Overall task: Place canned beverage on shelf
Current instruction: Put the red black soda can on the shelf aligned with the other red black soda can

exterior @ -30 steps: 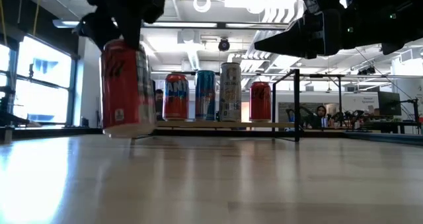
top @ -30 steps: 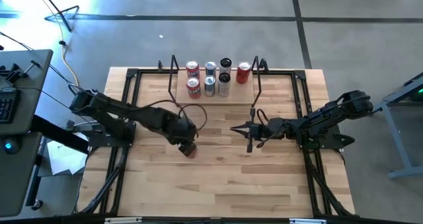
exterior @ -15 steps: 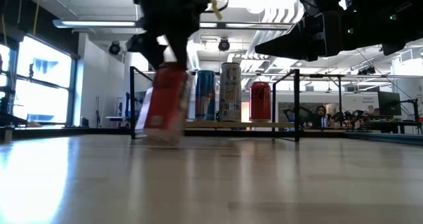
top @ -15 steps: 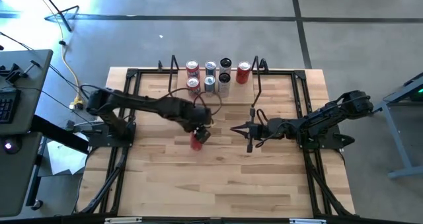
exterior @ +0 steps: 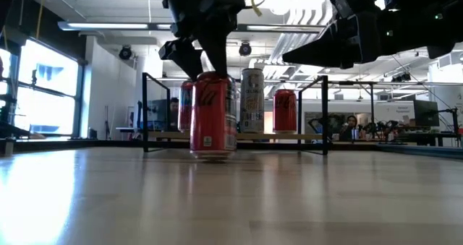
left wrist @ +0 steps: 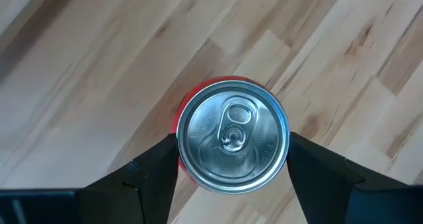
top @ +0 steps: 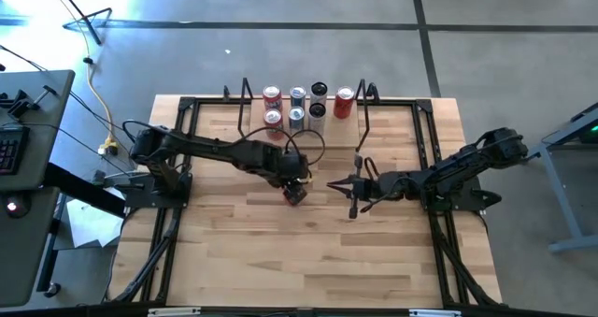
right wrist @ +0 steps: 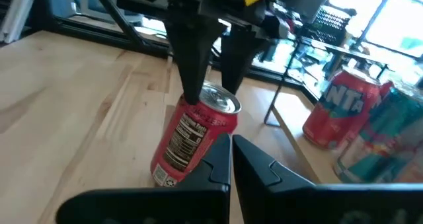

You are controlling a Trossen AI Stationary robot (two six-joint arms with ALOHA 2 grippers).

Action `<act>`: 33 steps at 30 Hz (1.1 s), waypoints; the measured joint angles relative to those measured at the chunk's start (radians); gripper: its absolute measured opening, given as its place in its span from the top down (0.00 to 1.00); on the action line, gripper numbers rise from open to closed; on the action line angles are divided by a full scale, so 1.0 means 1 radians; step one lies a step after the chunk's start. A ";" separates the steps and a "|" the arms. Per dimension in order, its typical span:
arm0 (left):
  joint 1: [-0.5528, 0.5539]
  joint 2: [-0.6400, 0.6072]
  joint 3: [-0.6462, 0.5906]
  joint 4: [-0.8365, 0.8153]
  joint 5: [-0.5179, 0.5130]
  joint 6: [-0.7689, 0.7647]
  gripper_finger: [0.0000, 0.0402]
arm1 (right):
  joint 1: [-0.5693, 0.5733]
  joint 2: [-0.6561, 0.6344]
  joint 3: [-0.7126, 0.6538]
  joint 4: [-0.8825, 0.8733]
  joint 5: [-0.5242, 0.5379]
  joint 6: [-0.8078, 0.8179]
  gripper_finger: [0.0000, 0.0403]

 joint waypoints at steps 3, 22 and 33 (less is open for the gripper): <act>-0.002 -0.001 -0.001 0.024 0.017 -0.016 0.41 | 0.035 0.000 0.000 -0.009 0.084 0.028 1.00; -0.020 -0.005 0.002 0.039 0.001 0.019 0.25 | 0.110 0.000 0.000 -0.007 0.198 0.077 0.83; -0.106 -0.093 -0.010 0.001 -0.264 0.210 0.30 | 0.126 0.000 0.000 -0.021 0.239 0.080 0.69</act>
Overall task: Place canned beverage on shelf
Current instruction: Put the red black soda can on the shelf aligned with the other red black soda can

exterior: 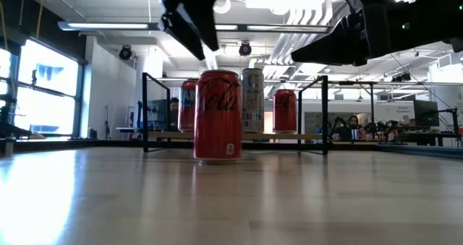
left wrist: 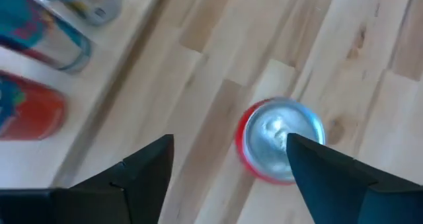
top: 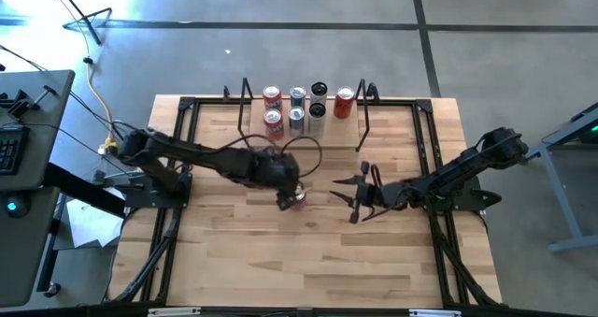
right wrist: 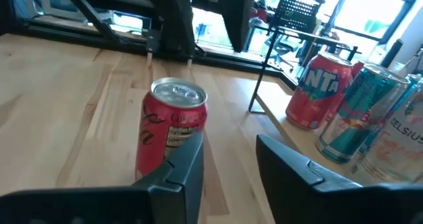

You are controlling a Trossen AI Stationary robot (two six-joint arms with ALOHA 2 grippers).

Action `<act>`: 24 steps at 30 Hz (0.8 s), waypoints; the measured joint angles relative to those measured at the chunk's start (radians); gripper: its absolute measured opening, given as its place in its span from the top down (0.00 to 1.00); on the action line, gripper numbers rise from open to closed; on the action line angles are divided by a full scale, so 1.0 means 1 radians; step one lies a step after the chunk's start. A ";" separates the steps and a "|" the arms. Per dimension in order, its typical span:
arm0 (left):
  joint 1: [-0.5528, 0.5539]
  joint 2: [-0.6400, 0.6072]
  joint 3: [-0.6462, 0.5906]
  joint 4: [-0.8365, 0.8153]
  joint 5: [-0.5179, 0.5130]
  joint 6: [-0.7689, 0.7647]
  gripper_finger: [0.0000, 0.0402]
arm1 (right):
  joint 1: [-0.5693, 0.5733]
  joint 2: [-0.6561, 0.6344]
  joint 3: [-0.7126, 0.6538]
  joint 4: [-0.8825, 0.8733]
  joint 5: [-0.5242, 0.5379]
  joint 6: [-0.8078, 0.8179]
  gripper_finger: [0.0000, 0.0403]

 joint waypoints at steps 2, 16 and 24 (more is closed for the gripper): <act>-0.025 -0.043 -0.051 0.019 -0.031 0.001 0.34 | 0.011 0.000 0.000 -0.003 0.006 -0.004 0.69; -0.161 -0.461 -0.686 0.640 -0.071 0.011 0.77 | -0.040 0.006 0.000 -0.007 -0.152 0.133 0.71; -0.196 -0.608 -0.991 1.109 -0.161 0.111 0.93 | -0.030 0.082 0.072 0.010 -0.160 0.134 0.58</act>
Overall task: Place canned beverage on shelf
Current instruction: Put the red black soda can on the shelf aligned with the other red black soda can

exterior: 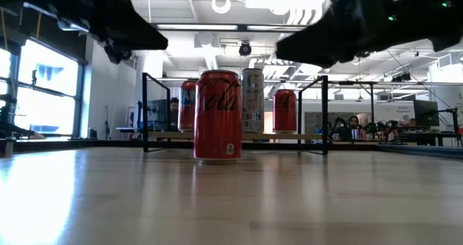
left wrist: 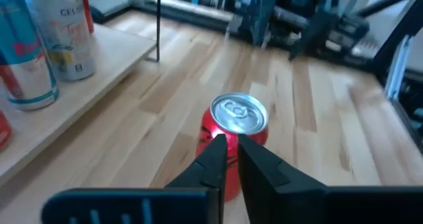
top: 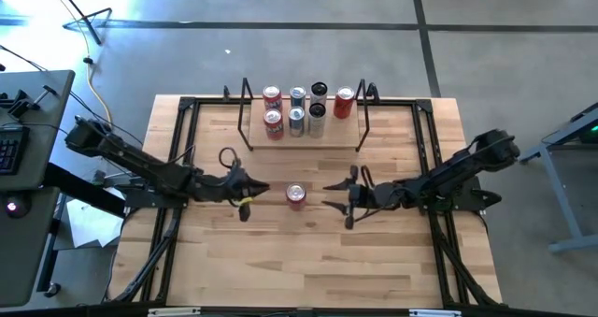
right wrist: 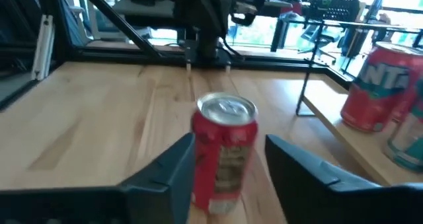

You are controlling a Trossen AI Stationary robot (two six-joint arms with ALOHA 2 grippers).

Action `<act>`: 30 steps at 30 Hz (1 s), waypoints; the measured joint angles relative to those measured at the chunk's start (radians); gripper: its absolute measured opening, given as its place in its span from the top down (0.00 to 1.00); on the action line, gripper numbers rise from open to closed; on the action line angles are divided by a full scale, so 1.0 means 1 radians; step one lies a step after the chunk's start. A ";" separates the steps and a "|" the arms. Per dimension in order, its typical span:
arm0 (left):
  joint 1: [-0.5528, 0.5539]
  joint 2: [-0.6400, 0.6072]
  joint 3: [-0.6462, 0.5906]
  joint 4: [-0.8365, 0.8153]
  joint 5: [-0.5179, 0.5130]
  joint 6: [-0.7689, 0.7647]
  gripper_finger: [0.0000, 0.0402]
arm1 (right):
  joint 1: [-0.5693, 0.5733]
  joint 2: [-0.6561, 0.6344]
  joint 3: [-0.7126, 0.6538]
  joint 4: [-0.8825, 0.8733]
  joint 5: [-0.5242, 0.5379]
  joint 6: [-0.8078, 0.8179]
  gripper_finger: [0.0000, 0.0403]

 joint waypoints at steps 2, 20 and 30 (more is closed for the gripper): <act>0.000 -0.010 -0.058 0.104 -0.001 0.004 0.96 | -0.001 0.047 0.055 -0.018 0.001 0.003 0.50; -0.003 -0.017 -0.176 0.298 -0.007 0.020 0.99 | -0.058 0.302 0.365 -0.095 0.069 0.091 0.24; -0.005 -0.012 -0.177 0.298 -0.005 0.015 0.99 | -0.061 0.308 0.362 -0.149 0.087 0.153 0.24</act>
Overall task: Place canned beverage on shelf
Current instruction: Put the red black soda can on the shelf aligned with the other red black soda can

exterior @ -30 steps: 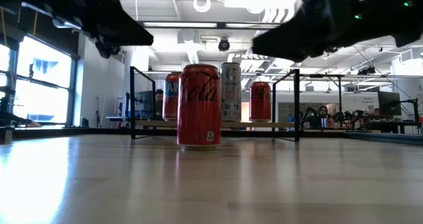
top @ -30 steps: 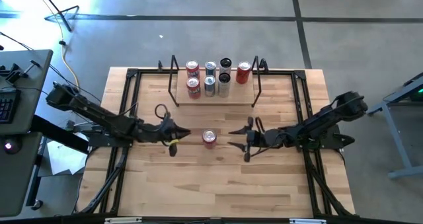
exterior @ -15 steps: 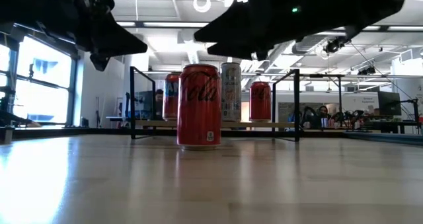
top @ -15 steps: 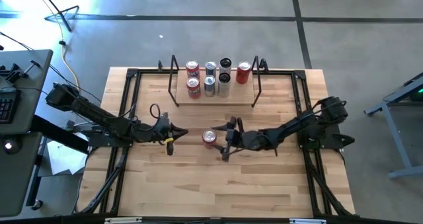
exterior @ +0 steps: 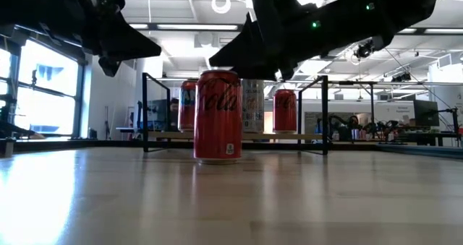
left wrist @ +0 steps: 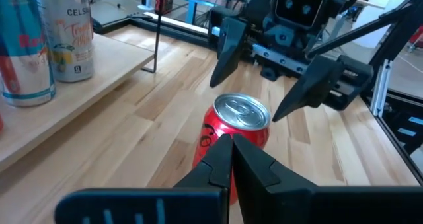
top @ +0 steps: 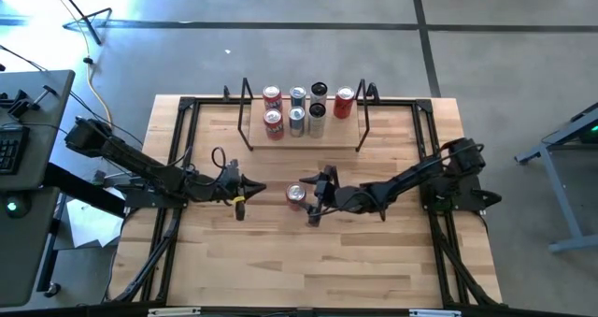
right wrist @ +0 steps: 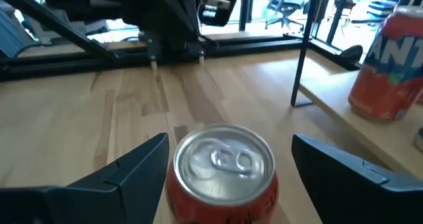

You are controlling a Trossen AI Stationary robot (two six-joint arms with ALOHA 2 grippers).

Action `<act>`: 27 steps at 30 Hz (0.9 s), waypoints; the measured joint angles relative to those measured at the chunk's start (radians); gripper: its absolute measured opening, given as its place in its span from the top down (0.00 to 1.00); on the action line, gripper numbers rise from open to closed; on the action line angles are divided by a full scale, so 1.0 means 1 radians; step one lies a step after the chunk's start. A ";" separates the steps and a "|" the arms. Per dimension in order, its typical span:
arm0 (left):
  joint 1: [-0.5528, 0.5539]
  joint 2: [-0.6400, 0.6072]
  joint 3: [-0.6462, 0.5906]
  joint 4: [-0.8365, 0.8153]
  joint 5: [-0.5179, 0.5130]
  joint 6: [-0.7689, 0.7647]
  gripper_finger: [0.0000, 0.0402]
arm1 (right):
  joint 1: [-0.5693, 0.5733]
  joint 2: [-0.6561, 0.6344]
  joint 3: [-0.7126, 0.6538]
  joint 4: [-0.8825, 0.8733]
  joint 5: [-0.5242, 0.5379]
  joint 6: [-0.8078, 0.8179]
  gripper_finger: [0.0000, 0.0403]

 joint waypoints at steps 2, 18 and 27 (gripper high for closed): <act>0.000 0.000 0.000 0.001 0.000 0.000 0.99 | 0.000 0.010 0.000 0.011 0.000 0.001 0.24; 0.000 0.000 0.000 0.002 -0.004 -0.004 0.99 | -0.048 0.039 0.000 0.032 -0.090 0.049 0.24; 0.000 0.000 0.000 0.007 -0.006 -0.004 0.99 | -0.066 0.074 0.000 0.068 -0.122 0.042 0.28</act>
